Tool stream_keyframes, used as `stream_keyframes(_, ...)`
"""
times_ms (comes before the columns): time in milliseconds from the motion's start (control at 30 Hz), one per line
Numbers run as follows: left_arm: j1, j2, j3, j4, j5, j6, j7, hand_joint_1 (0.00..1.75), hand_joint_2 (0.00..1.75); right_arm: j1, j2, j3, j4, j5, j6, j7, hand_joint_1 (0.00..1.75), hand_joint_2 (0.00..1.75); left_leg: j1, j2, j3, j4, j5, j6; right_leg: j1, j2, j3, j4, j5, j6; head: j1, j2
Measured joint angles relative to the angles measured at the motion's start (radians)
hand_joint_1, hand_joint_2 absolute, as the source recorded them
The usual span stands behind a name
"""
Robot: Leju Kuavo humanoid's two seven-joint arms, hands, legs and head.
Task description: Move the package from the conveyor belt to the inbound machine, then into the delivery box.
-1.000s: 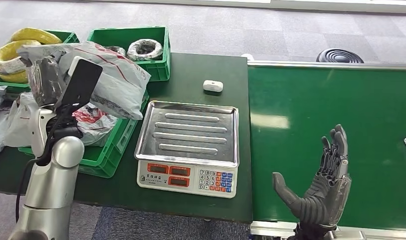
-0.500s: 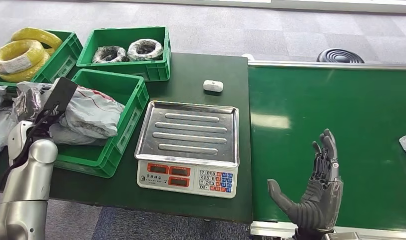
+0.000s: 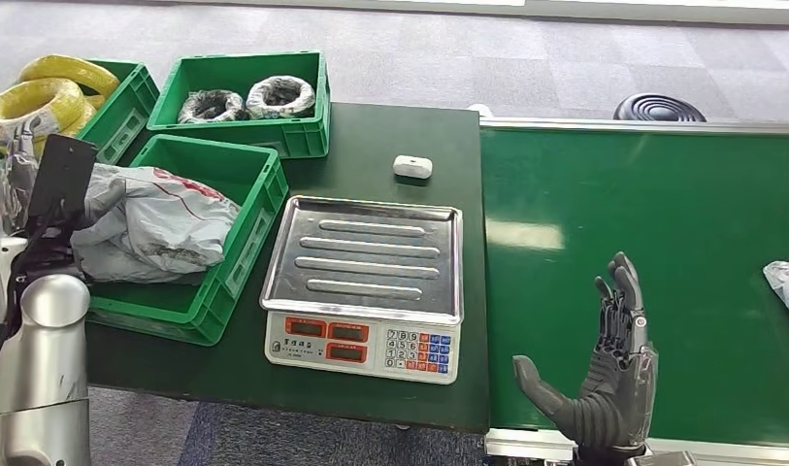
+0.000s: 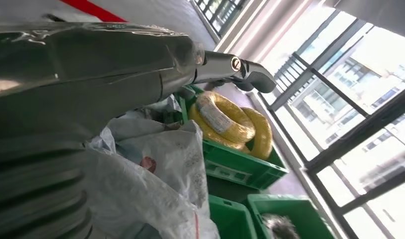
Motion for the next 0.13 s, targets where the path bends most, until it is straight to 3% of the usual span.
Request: stream_keyframes(133,0.046,-0.001,-0.001,-0.118,0.281,-0.125,-0.018,0.00,1.75,0.018,-0.002,-0.008,0.000,-0.015,-0.021,-0.007,0.00,1.75,0.000,0.000,0.000,0.000,0.000,0.000,0.000,0.000,0.000,0.000,0.000,0.000,0.000,0.000)
